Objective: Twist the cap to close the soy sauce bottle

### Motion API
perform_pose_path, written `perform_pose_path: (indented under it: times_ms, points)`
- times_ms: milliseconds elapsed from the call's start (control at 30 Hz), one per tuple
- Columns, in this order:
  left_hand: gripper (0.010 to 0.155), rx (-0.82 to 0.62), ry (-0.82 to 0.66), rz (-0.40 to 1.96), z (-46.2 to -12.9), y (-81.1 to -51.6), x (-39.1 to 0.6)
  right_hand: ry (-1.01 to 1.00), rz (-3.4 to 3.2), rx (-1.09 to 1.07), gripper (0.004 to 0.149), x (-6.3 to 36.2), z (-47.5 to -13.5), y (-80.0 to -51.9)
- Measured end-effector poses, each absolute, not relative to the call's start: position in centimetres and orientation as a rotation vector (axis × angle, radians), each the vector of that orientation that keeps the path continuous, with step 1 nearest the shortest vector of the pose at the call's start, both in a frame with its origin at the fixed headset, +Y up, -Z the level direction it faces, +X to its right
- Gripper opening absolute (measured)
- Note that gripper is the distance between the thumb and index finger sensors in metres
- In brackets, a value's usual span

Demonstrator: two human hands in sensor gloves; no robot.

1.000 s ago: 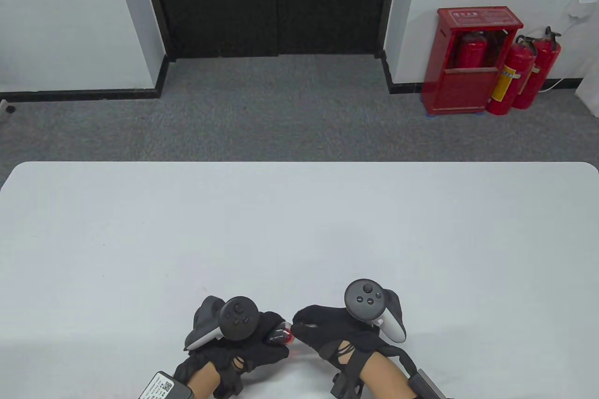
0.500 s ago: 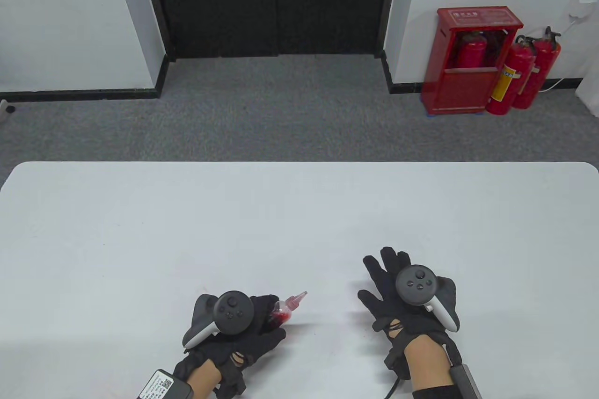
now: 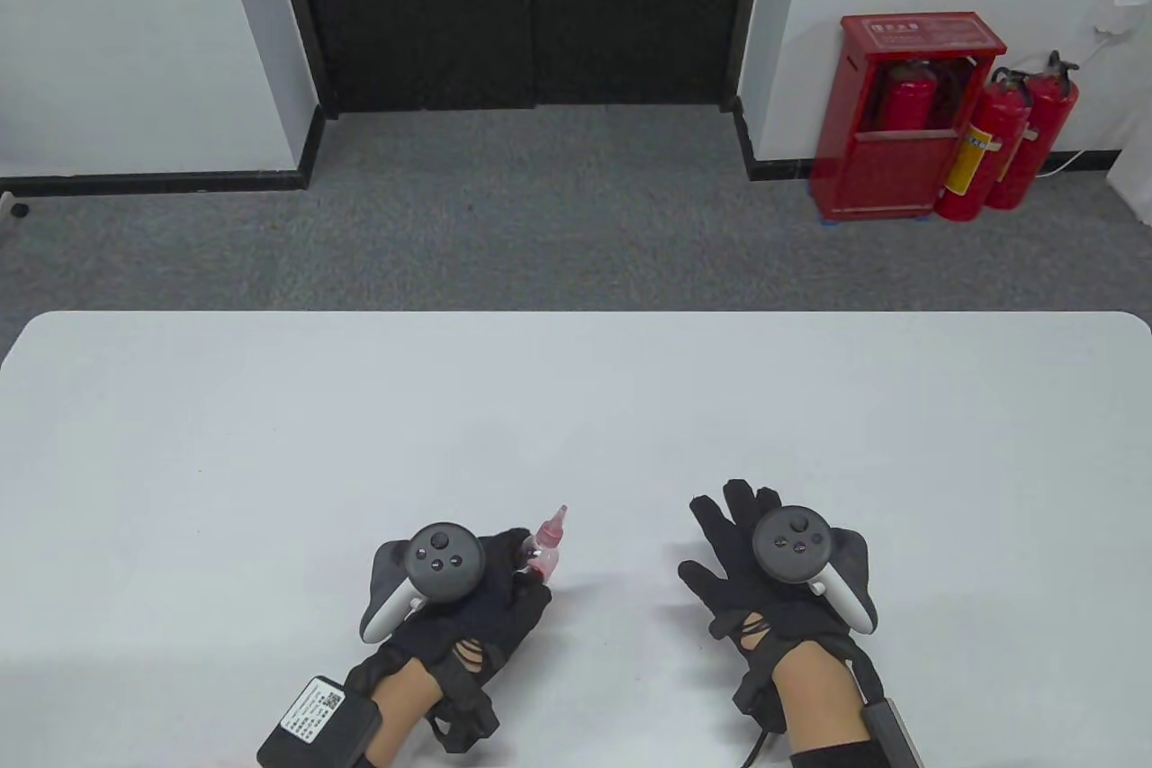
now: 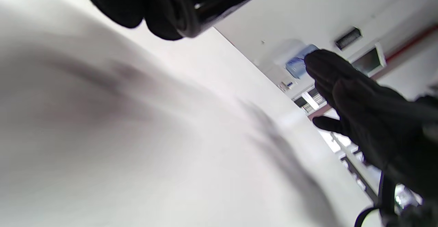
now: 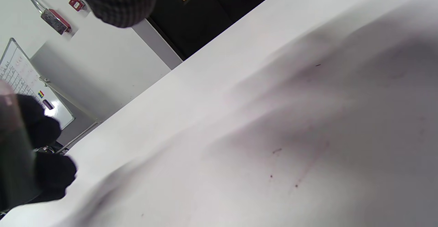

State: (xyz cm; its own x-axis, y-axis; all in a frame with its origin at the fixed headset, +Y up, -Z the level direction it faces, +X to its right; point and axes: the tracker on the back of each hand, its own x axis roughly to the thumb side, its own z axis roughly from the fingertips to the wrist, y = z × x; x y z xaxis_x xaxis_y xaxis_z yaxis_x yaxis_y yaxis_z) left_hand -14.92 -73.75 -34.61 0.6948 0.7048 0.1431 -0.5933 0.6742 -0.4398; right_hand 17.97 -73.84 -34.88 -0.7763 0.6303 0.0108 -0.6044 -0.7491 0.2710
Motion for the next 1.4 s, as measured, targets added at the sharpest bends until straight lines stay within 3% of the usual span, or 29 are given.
perform_pose_path:
  times_ms: [133, 267, 433, 567, 733, 833, 933, 1167, 1400]
  points:
    - [0.079, -0.361, -0.288, 0.727, -37.4, -71.3, -12.8, 0.344, 2.417, 0.145, 0.078, 17.9, -34.7, -73.5]
    - [0.077, -0.223, -0.166, 0.732, -40.6, -69.8, -10.9, 0.372, 2.38, 0.153, 0.077, 17.7, -34.7, -73.7]
    - [0.076, -0.255, -0.031, 0.692, -43.8, -71.0, -9.1, 0.395, 2.371, 0.164, 0.078, 17.6, -34.7, -73.6]
    - [0.077, -0.302, 0.012, 0.666, -45.0, -73.8, -8.2, 0.409, 2.343, 0.164, 0.077, 17.9, -34.7, -73.3]
    - [0.078, -0.23, -0.002, 0.617, -44.6, -75.7, -7.7, 0.419, 2.318, 0.163, 0.077, 18.2, -34.8, -73.1]
    - [0.08, -0.259, -0.013, 0.645, -44.5, -75.9, -7.5, 0.418, 2.312, 0.155, 0.077, 18.3, -34.8, -73.1]
    - [0.104, -0.305, -0.067, 0.644, -44.0, -75.2, -7.6, 0.42, 2.31, 0.156, 0.078, 18.3, -34.8, -73.1]
    - [0.107, -0.308, -0.205, 0.542, -40.8, -72.0, -11.6, 0.455, 2.314, 0.158, 0.079, 18.1, -34.7, -73.3]
    - [0.109, -0.365, -0.211, 0.493, -37.0, -73.5, -16.5, 0.504, 2.321, 0.174, 0.079, 17.6, -34.7, -73.8]
